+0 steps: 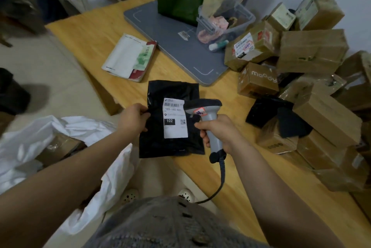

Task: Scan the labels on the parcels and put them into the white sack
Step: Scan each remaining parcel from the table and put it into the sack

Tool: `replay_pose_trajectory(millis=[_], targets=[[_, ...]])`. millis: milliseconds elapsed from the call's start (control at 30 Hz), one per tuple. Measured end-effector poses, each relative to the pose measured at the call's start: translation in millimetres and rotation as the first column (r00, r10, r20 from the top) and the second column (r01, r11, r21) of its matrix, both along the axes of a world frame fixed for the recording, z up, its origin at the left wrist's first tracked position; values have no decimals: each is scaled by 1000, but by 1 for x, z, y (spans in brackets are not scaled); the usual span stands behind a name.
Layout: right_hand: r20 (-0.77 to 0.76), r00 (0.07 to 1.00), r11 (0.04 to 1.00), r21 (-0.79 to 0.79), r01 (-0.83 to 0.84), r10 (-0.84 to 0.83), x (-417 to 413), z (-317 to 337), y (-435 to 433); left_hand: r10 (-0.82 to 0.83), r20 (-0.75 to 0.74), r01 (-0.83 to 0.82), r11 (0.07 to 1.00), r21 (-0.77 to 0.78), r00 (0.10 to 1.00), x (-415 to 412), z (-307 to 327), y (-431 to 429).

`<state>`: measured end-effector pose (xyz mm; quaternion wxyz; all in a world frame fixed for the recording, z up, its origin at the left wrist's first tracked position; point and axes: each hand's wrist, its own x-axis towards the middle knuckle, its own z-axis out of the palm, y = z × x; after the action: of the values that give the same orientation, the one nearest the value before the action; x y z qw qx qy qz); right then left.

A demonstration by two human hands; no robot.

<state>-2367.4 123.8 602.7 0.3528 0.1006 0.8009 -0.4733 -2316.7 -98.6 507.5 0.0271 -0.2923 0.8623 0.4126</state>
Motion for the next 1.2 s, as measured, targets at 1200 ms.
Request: replay_pose_trajectory(millis=[1200], targets=[[-103,856,851,-224,476,-506,8,0,47,-594,-161,550,797,-249,789,-75,33,95]])
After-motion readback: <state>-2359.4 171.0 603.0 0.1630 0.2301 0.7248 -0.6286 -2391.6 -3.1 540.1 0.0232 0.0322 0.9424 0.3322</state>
